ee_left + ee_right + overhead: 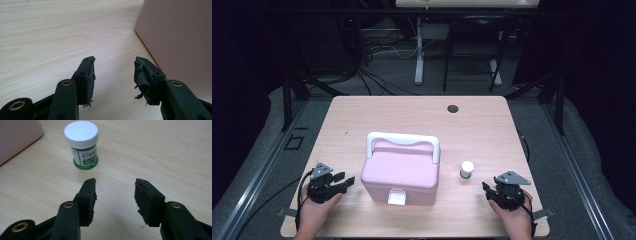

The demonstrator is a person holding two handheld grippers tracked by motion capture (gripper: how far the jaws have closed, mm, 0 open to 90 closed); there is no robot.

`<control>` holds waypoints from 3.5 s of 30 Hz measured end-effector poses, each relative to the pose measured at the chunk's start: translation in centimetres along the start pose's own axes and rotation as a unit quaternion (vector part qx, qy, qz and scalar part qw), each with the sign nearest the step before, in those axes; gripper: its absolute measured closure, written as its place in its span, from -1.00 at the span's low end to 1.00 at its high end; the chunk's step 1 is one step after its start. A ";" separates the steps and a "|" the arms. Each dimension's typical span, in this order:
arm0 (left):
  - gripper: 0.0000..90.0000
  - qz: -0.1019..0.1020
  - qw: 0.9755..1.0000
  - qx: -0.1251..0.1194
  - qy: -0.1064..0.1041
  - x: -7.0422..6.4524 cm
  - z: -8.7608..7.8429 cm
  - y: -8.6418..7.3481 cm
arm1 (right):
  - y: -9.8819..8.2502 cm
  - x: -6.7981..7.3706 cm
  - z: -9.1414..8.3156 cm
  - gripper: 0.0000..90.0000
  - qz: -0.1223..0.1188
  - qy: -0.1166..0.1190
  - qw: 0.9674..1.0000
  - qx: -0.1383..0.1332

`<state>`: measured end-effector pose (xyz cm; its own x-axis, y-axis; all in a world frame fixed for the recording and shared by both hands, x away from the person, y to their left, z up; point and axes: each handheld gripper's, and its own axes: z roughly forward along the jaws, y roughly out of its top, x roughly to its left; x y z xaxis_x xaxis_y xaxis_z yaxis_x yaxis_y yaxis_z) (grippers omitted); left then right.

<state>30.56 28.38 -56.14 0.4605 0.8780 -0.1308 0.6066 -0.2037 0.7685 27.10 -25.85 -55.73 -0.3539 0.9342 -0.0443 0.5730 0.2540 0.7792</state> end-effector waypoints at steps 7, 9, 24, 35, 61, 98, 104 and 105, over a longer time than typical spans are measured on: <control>0.15 -0.003 1.000 -0.001 -0.017 -0.2 0.2 0.1 | 0.3 1.4 -0.2 0.23 -0.011 0.023 0.999 -0.030; 0.14 0.002 1.000 -0.006 -0.014 -0.4 0.3 0.2 | 0.5 2.1 0.1 0.28 -0.013 0.035 0.999 -0.025; 0.26 -0.010 0.998 -0.017 -0.056 -1.8 1.1 0.7 | 1.6 4.6 1.1 0.47 -0.018 0.062 0.998 -0.017; 0.62 0.015 0.996 -0.033 -0.084 -3.4 0.6 1.3 | 1.8 5.6 1.5 0.51 -0.011 0.081 0.996 -0.018; 0.77 0.015 0.996 -0.038 -0.083 -4.3 0.2 1.2 | 3.9 10.0 2.0 0.66 -0.046 0.123 0.991 -0.029; 0.98 0.048 0.994 -0.014 -0.099 -6.8 -0.7 1.1 | 3.7 10.5 1.4 0.99 -0.054 0.112 0.992 -0.034; 0.99 0.049 0.993 -0.009 -0.105 -7.1 -0.9 0.9 | 3.5 10.3 1.1 0.99 -0.053 0.118 0.991 -0.033; 0.99 0.047 0.993 -0.011 -0.106 -7.2 -0.9 0.9 | 3.4 10.3 0.9 0.99 -0.055 0.119 0.991 -0.031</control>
<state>27.23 22.26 -53.97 0.6424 0.7436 -0.1855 0.5409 -0.2684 0.7971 26.12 -15.16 -54.07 -0.5810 0.8138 0.0116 0.4766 0.3286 0.8154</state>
